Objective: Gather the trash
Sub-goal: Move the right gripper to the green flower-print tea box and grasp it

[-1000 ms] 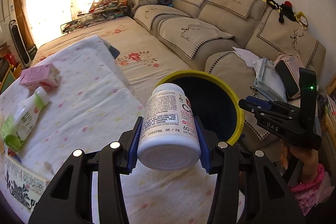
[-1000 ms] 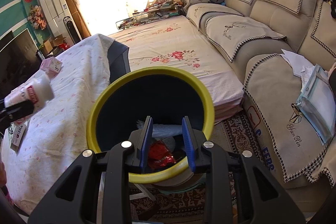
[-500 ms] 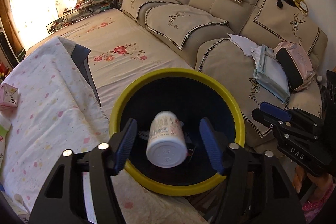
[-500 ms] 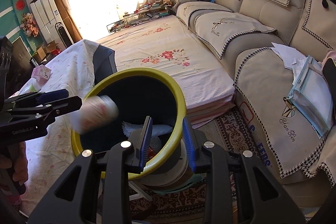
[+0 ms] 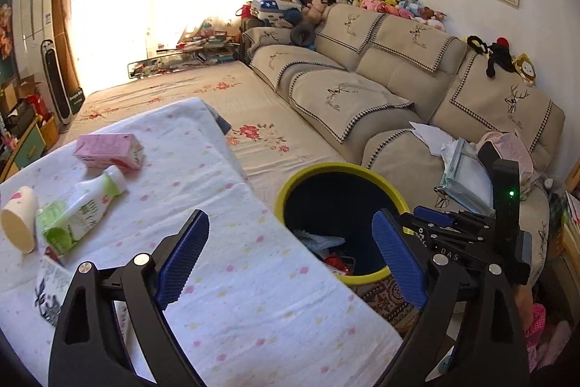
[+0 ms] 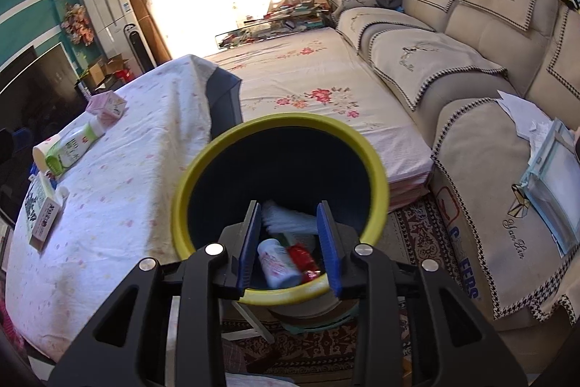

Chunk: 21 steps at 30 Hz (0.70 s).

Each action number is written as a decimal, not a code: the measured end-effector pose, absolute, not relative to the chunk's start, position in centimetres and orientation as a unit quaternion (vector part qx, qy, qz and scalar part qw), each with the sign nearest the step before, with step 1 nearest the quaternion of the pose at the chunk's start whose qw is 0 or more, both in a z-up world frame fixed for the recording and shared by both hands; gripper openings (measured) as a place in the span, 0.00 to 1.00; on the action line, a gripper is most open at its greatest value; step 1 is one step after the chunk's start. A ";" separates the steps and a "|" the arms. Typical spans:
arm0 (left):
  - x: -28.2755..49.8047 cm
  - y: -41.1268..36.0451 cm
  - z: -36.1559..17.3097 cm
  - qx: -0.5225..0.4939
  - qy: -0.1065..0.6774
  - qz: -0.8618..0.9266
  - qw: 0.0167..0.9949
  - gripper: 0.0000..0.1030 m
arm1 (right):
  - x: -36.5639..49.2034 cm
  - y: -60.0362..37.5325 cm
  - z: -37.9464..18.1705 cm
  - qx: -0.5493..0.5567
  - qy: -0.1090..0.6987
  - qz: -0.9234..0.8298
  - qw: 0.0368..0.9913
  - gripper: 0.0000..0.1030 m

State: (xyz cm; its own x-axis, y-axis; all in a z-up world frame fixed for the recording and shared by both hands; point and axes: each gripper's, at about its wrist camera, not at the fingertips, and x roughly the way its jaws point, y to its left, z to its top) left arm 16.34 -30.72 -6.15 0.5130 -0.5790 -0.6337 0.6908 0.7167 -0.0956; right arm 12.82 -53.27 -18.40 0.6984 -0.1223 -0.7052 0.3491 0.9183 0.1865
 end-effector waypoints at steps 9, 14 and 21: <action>14.1 -17.4 -5.0 0.034 0.322 -0.280 0.904 0.91 | 15.5 -47.0 -17.4 0.118 0.377 -0.065 0.916 0.31; 13.6 -10.3 -5.3 0.006 0.320 -0.223 0.921 0.92 | 17.3 -42.9 -17.0 0.098 0.383 -0.024 0.918 0.33; 13.2 -3.2 -5.8 -0.031 0.317 -0.156 0.935 0.92 | 20.2 -35.0 -16.7 0.055 0.387 0.058 0.919 0.51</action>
State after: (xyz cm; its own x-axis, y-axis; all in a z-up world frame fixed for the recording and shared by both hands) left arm 13.20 -3.21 -5.80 0.7509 -0.3110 -0.5826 0.2714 0.9496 -0.1570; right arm 20.20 -35.02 -16.67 0.6940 0.1498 -0.7042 -0.0649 0.9872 0.1460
